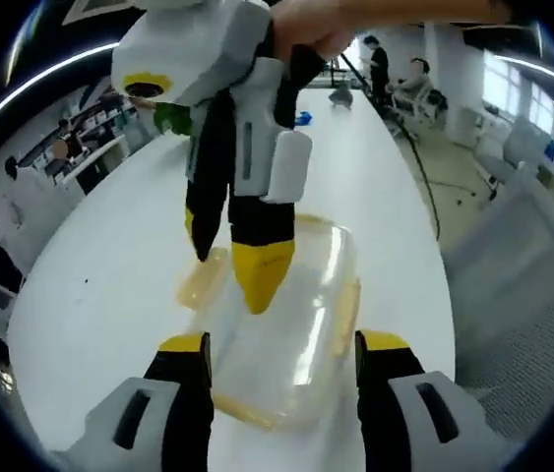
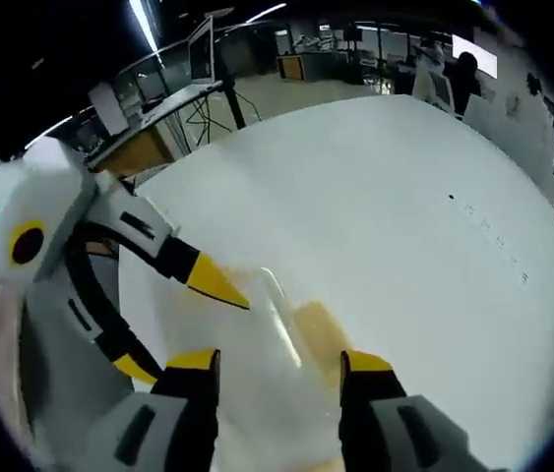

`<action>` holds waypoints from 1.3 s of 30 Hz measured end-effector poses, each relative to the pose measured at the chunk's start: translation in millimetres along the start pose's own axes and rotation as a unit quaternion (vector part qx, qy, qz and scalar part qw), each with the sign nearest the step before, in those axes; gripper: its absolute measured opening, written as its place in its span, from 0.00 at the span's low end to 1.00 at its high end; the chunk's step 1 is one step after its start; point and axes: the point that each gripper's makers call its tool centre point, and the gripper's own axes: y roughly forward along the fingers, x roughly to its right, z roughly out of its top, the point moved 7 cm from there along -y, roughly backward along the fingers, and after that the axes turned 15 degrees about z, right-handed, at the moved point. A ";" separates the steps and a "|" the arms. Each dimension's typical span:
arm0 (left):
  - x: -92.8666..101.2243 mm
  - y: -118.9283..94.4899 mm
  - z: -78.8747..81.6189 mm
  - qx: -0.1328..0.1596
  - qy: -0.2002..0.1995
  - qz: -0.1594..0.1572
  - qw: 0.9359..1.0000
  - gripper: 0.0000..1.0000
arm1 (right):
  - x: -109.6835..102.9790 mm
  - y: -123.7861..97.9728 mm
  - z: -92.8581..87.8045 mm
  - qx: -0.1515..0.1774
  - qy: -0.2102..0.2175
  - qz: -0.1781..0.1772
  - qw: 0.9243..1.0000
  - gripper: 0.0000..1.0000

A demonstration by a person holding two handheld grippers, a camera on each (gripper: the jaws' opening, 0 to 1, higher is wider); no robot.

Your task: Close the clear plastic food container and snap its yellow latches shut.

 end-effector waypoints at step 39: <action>21.2 11.1 2.0 0.057 0.066 0.003 0.996 0.40 | 11.5 21.7 6.1 -0.195 -0.005 0.078 0.978 0.43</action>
